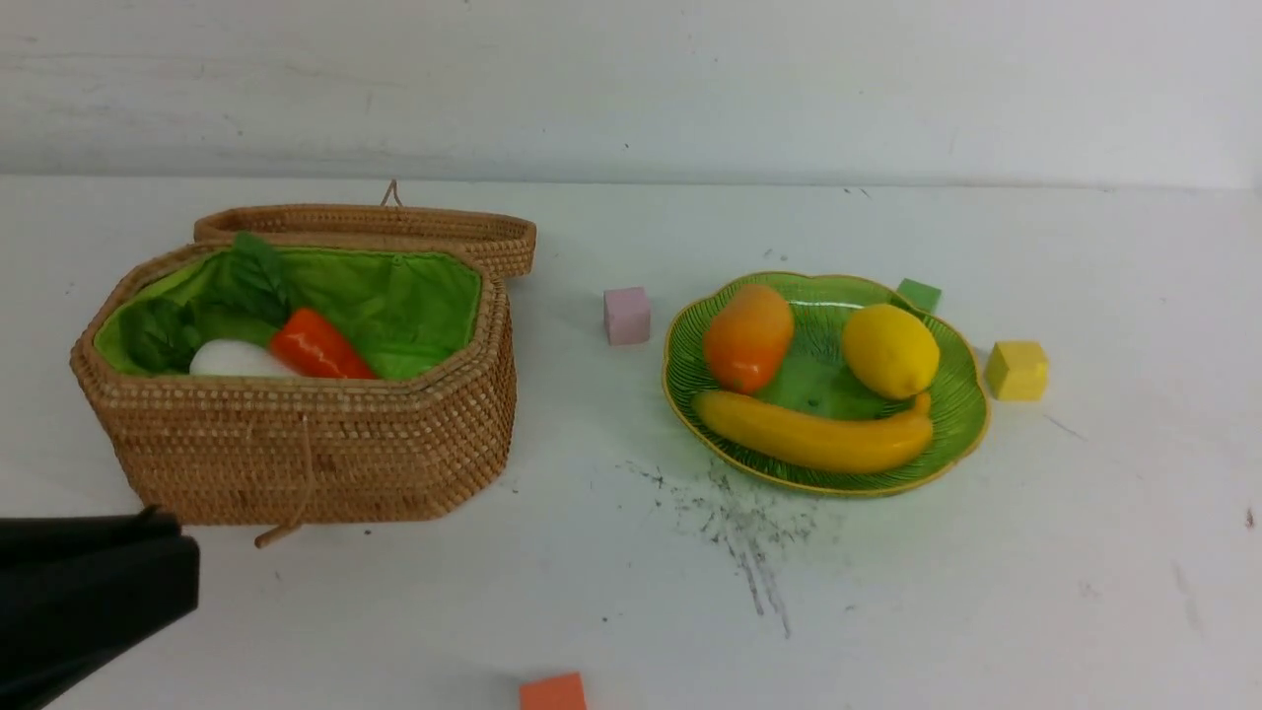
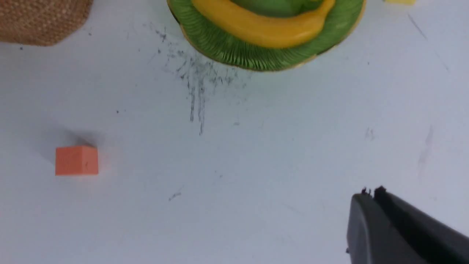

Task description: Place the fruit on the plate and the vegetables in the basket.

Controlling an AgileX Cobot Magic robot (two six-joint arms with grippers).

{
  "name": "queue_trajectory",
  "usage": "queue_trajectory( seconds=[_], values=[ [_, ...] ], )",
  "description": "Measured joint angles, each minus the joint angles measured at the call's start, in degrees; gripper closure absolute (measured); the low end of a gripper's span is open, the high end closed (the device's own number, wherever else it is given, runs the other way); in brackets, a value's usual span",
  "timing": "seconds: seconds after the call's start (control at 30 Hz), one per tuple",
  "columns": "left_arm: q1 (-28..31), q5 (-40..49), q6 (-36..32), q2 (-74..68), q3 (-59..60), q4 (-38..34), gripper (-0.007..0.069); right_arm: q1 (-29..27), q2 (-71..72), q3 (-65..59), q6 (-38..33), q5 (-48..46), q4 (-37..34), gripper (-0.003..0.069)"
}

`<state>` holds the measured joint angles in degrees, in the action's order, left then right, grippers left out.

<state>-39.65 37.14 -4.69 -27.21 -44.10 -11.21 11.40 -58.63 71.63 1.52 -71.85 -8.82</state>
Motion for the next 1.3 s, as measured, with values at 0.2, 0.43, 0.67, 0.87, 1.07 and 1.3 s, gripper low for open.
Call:
queue_trajectory(
  seconds=[0.2, 0.43, 0.67, 0.87, 1.07, 1.3],
  values=[
    [0.0, 2.4, 0.2, 0.0, 0.0, -0.2, 0.0585, 0.0, 16.1, -13.6, 4.6, -0.4, 0.0, 0.0636],
    [0.0, -2.4, 0.2, 3.3, 5.0, -2.9, 0.0585, 0.0, 36.3, -24.8, 11.0, -0.7, -0.5, 0.0625],
    [0.0, -16.2, 0.2, 13.9, 19.3, -4.9, 0.0585, 0.0, 44.5, -28.5, 12.0, -0.8, -0.5, 0.0620],
    [0.0, -24.5, 0.2, 18.5, 29.1, -6.0, 0.0585, 0.0, 45.4, -31.7, 12.0, 3.7, 0.5, 0.0610],
    [0.0, -24.5, 0.2, 18.5, 35.2, -6.3, 0.0575, 0.0, 45.4, -32.0, 12.0, 5.4, 0.7, 0.0599],
    [0.0, -24.5, 0.2, 18.5, 39.3, -6.3, 0.0568, 0.0, 45.4, -32.1, 12.0, 5.4, 0.7, 0.0587]
  ],
)
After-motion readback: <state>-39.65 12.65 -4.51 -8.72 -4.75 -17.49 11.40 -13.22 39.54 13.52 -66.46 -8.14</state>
